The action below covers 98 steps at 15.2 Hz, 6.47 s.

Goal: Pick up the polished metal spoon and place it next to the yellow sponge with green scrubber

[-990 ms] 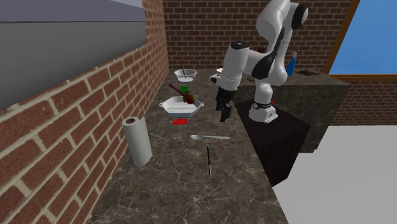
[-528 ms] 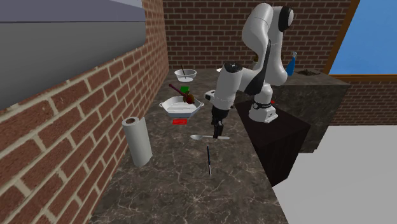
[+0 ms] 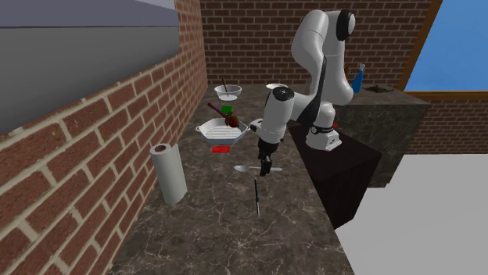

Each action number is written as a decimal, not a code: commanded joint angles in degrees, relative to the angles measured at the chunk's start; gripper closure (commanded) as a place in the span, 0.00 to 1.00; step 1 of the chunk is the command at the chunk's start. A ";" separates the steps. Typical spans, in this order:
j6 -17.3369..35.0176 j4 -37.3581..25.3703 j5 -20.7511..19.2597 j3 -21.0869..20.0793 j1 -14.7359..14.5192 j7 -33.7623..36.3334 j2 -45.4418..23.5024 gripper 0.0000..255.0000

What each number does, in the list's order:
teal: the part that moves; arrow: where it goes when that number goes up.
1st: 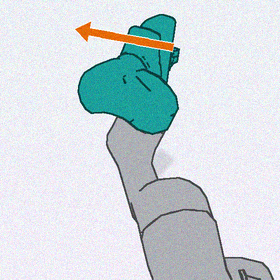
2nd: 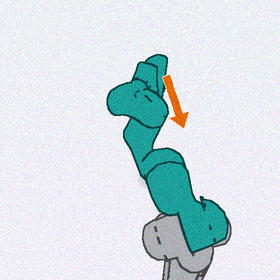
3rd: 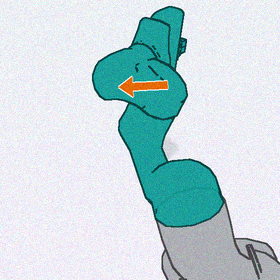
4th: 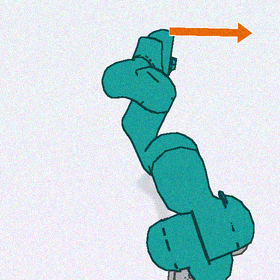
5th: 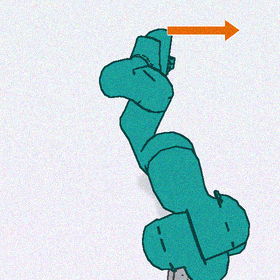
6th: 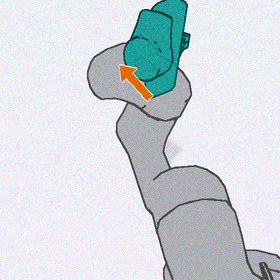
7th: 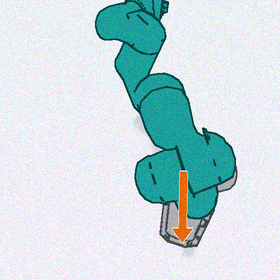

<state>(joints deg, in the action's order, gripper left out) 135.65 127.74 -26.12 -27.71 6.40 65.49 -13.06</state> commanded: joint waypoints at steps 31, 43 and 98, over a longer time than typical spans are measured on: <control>-8.69 -2.51 8.35 -2.00 1.36 -7.26 8.55 1.00; -5.15 9.77 15.13 3.63 6.11 -21.70 21.66 1.00; 14.53 4.79 26.47 51.18 30.78 -100.69 6.53 1.00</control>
<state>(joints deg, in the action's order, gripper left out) 149.48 132.25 0.05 23.52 37.13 -34.99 -6.10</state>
